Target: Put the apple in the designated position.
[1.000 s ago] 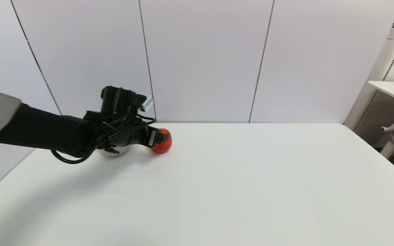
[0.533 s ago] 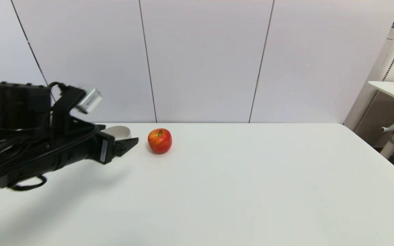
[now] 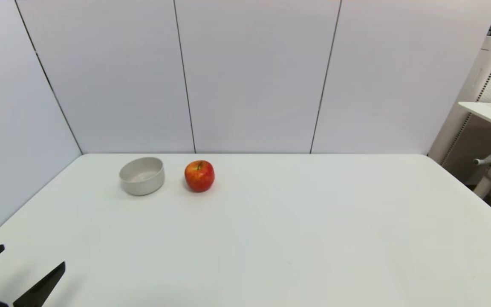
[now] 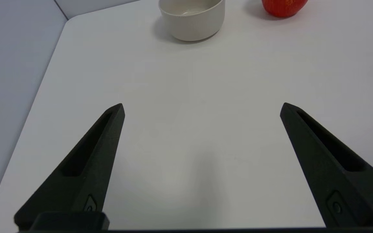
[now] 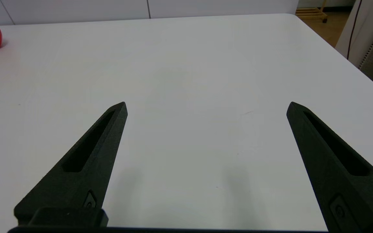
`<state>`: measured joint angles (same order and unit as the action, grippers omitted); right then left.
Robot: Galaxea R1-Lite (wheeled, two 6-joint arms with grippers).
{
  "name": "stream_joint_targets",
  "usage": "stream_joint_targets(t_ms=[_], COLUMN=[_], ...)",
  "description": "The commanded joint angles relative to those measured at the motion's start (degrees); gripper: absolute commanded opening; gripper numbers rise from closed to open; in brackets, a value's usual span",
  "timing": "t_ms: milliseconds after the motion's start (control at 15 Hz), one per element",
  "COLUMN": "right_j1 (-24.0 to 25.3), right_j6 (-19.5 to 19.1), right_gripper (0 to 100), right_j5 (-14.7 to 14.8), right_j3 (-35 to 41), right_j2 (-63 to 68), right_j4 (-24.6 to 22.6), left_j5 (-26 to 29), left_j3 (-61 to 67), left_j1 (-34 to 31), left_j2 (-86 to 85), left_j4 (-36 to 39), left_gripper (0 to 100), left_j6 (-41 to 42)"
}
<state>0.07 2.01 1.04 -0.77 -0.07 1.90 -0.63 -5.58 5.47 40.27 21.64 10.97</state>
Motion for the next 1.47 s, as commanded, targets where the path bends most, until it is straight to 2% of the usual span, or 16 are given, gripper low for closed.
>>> stream_joint_targets(t_ms=[67,200,333,467,533,733,1467], right_j1=[0.01,0.01,0.01,0.01,0.01,0.01,0.01], right_j6=[0.01,0.01,0.01,0.01,0.01,0.10,0.10], right_gripper=[100,100,100,100,100,100,100], right_j5=[0.02,0.02,0.02,0.02,0.02,0.02,0.02], right_j3=[0.06,-0.02,-0.02,-0.02,-0.02,-0.02,-0.02], right_j2=[0.07,0.07,0.07,0.07,0.07,0.07,0.07], right_j4=[0.03,0.03,0.03,0.03,0.03,0.03,0.03], left_j5=[-0.42,2.57,1.86,1.78,1.69,0.11,0.11], left_j3=[5.58,5.58,4.44,5.58,5.58,5.58,5.58], left_j1=[-6.88,-6.44,-6.00,-5.91,-5.91,-5.91,-5.91], left_j2=[-29.02,-33.67,-40.44,-40.27,-40.27,-40.27,-40.27], left_j4=[-15.84,-20.76,-24.10,-20.94,-21.64,-21.37,-21.37], left_gripper=[100,100,100,100,100,100,100], left_j6=[-2.01,-4.38,-6.75,-7.98,-8.07,-14.49,-14.49])
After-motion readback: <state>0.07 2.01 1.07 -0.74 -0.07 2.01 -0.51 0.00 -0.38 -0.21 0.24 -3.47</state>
